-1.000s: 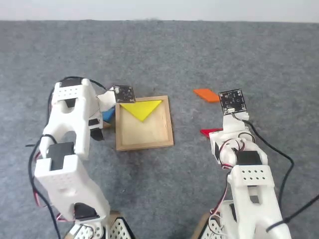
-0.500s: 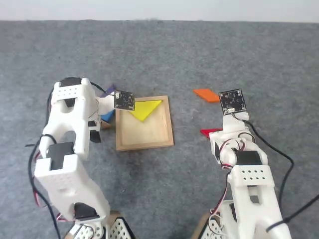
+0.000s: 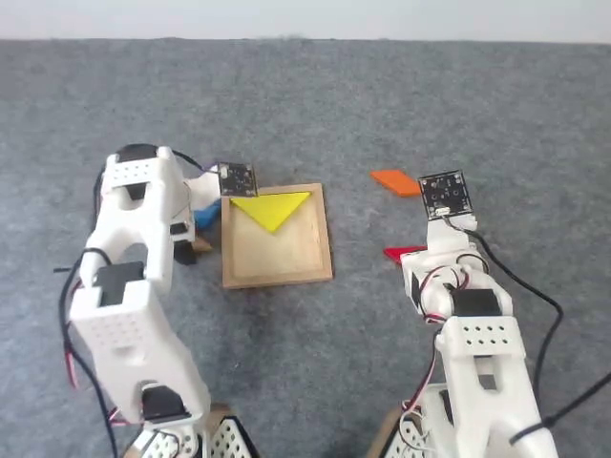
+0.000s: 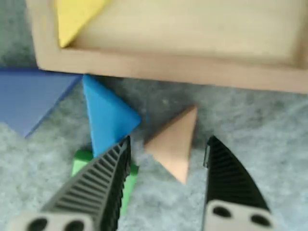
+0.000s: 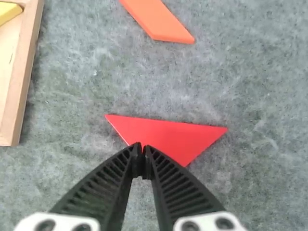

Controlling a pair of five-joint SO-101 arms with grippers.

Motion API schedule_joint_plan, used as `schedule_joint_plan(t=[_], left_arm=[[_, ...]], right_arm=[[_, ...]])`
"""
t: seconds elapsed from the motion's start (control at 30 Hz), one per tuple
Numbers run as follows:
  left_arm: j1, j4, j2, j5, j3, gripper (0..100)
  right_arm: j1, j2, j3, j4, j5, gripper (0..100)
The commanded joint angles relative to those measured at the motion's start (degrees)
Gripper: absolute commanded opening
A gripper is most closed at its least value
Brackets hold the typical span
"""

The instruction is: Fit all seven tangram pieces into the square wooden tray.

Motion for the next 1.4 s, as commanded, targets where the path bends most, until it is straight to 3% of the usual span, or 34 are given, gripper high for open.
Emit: schedule_joint_plan(t=[0.0,0.27,0.93,1.37], left_arm=[[-0.35,5.01,3.08,1.49,-8.84,24],[-0.44,9.32,8.09,1.41,-15.69,24],[-2.11,18.55,8.09,-1.67,-15.78,17],[0.97,15.21,8.09,-1.67,-16.84,20]], right_arm=[[-0.22,-2.42,-0.44,-1.19,-0.09,0.9],[-0.13,-2.33,-0.44,-1.19,-0.09,0.9],[-0.13,-2.33,-0.44,-1.19,-0.09,0.9],[-0.13,-2.24,-0.44,-1.27,-0.09,0.9]])
